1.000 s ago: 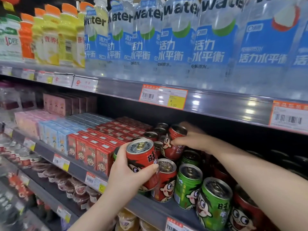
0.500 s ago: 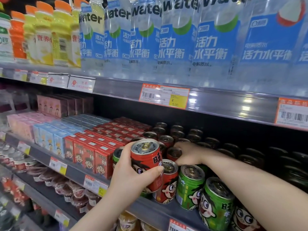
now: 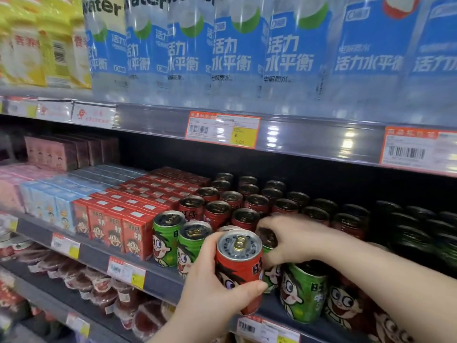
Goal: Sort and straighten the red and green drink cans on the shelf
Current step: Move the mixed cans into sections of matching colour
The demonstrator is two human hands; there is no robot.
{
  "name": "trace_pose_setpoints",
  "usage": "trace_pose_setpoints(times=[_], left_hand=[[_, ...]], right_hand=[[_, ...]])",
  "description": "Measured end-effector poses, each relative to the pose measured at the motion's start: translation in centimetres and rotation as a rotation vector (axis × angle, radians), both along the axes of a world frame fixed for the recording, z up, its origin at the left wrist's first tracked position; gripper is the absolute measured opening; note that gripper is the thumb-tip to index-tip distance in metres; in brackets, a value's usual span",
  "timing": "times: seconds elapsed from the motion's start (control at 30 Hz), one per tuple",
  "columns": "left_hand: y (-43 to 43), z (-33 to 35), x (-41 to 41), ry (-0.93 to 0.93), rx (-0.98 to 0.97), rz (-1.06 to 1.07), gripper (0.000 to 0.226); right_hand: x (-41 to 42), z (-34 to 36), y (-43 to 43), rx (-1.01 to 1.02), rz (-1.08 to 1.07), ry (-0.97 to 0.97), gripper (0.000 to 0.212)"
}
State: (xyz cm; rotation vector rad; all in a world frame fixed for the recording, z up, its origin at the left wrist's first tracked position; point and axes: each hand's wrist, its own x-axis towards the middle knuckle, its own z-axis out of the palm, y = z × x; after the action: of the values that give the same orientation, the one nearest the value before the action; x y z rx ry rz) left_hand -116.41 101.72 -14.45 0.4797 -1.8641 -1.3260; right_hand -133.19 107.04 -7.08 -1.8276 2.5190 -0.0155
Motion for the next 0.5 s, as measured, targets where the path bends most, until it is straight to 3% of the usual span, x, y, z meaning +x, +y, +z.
trace_pose_setpoints(times=[0.23,0.5], left_hand=[[1.1,-1.5,-1.9,-0.026,-0.051,0.083,0.073],[2.5,-4.1,-4.9,-0.013,-0.284,0.214,0.091]], right_hand=[[-1.8,5.1,3.1,-0.452,-0.101,-0.212,0.077],[-1.9,4.1,7.4,-0.505,-0.169,-0.136,0.076]])
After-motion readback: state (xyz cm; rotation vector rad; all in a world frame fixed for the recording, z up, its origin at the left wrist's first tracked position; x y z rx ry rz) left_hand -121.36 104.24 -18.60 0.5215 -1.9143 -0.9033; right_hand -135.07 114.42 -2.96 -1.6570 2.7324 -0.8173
